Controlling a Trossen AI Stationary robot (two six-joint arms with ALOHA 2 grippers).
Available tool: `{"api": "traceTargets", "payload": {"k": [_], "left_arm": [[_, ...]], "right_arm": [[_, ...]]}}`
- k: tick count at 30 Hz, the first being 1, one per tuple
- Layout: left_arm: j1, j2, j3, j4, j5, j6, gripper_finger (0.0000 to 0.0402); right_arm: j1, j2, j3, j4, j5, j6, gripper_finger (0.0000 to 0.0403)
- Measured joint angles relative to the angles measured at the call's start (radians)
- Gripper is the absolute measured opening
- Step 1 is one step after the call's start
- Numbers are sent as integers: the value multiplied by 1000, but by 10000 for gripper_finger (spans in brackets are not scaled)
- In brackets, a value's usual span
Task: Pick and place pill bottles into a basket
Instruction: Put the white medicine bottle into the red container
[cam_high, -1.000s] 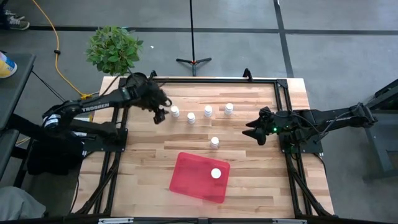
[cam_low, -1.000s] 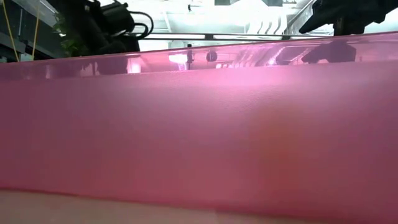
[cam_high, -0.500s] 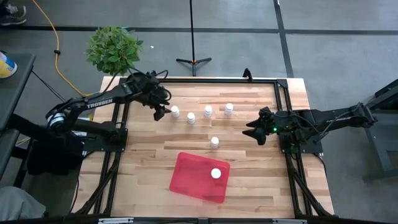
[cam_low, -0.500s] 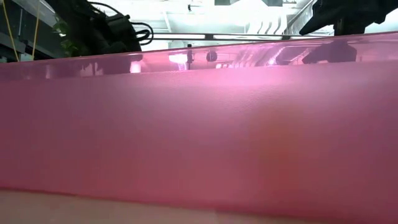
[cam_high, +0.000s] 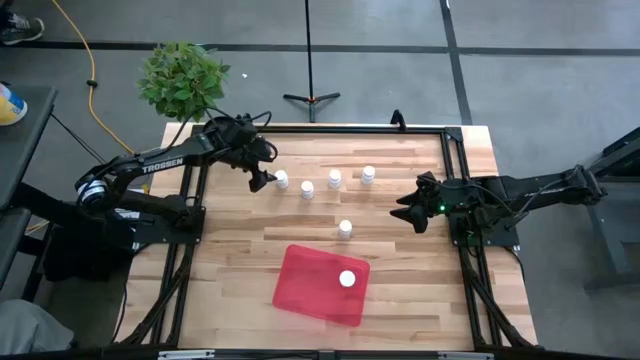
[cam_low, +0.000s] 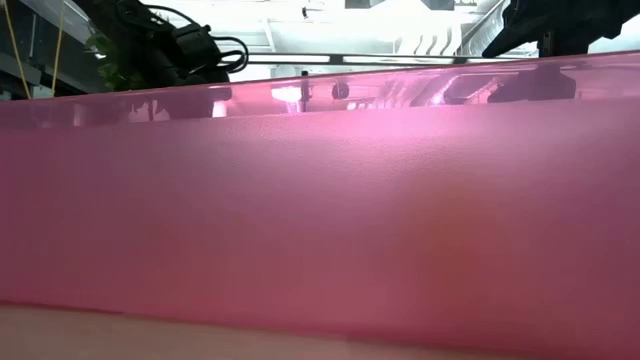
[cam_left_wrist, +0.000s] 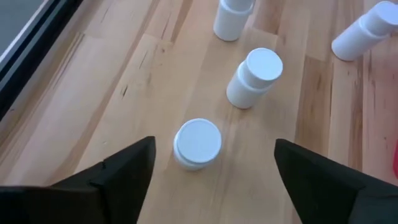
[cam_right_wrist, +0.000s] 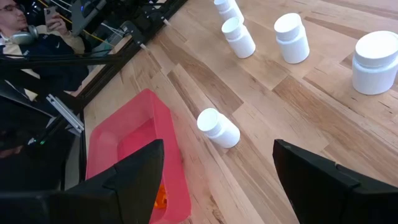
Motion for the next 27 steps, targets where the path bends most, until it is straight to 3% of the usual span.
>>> {"api": "traceTargets", "payload": {"k": [14,22,27], "left_arm": [[-39,101,0,69,-1,5,371],[-53,168,0,82,-85,26,376],[-53,177,0,95,-83,29,376]], "right_arm": [[0,0,0,-2,0,-6,291],[0,0,0,-16,-1,-3,291],[0,0,0,-24,-3,-1,291]]}}
